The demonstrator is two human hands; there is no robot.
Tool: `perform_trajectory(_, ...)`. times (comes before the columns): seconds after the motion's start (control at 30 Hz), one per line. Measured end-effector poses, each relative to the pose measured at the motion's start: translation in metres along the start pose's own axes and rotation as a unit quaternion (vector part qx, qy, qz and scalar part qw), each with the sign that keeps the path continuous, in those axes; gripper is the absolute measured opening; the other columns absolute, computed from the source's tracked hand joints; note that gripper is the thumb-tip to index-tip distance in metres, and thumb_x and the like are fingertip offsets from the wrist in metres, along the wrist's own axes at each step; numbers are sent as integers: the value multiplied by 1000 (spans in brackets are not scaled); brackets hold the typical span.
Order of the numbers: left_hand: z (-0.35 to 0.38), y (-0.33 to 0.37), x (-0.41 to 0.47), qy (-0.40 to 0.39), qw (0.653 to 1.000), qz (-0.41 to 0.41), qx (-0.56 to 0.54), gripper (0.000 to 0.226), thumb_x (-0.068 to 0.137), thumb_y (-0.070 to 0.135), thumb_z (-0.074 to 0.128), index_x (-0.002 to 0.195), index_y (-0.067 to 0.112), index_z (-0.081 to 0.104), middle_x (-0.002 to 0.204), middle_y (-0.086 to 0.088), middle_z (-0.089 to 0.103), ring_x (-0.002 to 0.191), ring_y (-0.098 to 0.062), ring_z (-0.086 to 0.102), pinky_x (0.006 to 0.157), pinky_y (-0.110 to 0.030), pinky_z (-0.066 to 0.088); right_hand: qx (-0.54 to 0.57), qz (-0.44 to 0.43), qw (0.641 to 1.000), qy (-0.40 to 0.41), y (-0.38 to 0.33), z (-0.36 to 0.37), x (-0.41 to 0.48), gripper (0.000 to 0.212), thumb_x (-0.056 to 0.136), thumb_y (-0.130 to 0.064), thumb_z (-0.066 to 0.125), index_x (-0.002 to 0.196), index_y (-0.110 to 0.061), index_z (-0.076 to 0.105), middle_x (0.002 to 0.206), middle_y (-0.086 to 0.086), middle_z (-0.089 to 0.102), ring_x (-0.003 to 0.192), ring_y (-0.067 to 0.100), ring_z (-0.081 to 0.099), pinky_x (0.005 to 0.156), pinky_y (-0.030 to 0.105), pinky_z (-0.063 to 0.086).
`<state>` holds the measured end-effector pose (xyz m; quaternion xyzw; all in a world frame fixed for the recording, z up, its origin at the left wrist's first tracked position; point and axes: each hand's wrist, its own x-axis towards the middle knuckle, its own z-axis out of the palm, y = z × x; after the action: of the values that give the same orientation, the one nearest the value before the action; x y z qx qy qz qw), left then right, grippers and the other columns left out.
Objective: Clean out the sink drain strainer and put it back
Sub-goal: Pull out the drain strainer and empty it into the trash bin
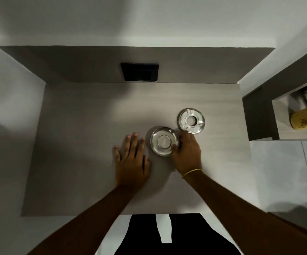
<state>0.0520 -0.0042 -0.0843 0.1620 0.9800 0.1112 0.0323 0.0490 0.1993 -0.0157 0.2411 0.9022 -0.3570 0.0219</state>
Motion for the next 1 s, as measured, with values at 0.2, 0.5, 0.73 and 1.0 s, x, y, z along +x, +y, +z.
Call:
perform_trajectory(0.2, -11, 18, 0, -20, 996, -25, -82, 65, 98, 35, 45, 158, 10, 45, 175, -13, 35, 166, -32, 20, 128, -70, 13, 116, 90, 989, 30, 1, -9, 6, 39, 75, 4, 64, 110, -10, 74, 96, 10, 78, 93, 33, 73, 77, 23, 47)
perform_trajectory(0.5, 12, 158, -10, -96, 937, 312, -126, 50, 95, 32, 52, 141, 15, 61, 142, -11, 68, 133, -37, 59, 124, -71, 27, 352, 145, 918, 111, 86, -131, -56, 47, 77, 6, 76, 117, -19, 68, 86, 25, 71, 54, 23, 62, 45, 32, 50)
perform_trajectory(0.73, 36, 203, 11, -138, 872, 469, -12, 62, 103, 44, 46, 161, 23, 42, 177, -2, 32, 167, -22, 20, 131, -63, 18, 415, 262, 834, 253, 227, -197, -139, 54, 79, 22, 70, 116, -17, 67, 57, 9, 60, 38, 22, 57, 38, 27, 45)
perform_trajectory(1.0, 42, 201, 9, -139, 864, 481, 54, 65, 102, 40, 46, 163, 20, 40, 179, -4, 29, 166, -26, 24, 126, -66, 24, 102, 343, 860, 363, 396, -147, -175, 64, 73, -18, 68, 132, -33, 48, 60, -1, 60, 50, 27, 62, 55, 33, 48)
